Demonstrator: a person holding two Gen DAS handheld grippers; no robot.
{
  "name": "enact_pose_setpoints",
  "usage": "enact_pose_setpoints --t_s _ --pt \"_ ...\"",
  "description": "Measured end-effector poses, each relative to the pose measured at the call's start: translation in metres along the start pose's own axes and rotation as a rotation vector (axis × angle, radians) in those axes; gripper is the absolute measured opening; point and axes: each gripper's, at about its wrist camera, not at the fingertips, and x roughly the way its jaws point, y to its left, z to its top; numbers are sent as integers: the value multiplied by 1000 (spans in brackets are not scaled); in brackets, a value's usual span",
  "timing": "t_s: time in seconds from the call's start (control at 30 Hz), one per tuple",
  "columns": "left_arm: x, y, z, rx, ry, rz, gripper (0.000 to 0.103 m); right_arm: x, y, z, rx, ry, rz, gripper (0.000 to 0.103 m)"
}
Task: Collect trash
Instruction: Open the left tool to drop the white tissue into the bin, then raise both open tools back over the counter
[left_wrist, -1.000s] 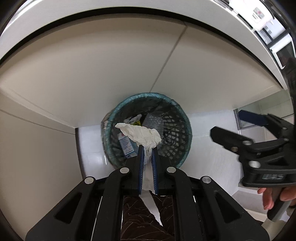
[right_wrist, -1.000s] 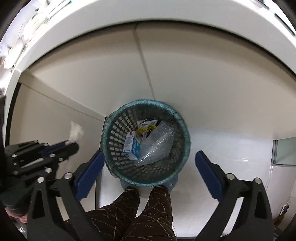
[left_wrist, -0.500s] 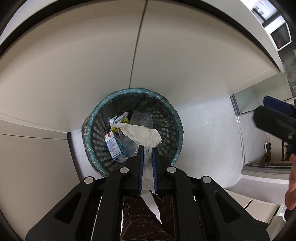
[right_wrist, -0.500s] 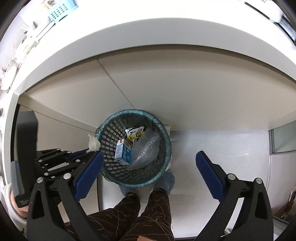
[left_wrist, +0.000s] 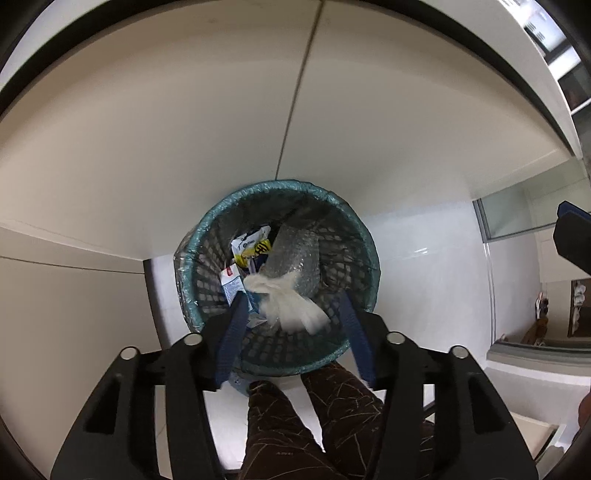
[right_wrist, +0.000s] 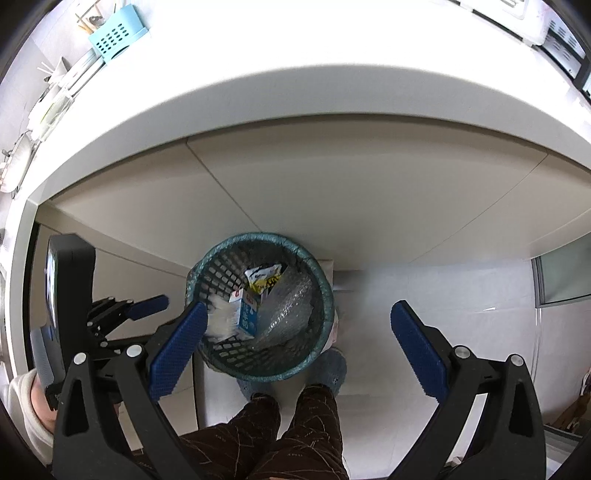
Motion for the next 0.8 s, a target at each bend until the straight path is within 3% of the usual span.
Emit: enact_pose_setpoints --t_s 0.13,0.2,0.3,0.5,0.63,0.8 --pt "-19 7 0 -32 -41 -10 71 -7 8 6 -18 -20 -9 95" --pt "-35 11 0 -51 -74 -20 87 -16 16 11 -31 -44 -17 95" --pt "-75 16 -2 -63 -150 -21 97 -37 25 17 -52 -100 -10 95" --pt "-165 26 -3 -114 -256 -34 97 -103 54 36 -103 -216 -20 95" --pt "-222 33 3 -148 -301 47 97 -160 70 51 -113 -263 -47 95" --pt "-288 36 2 -164 -357 21 97 -204 83 56 -113 -250 -75 95"
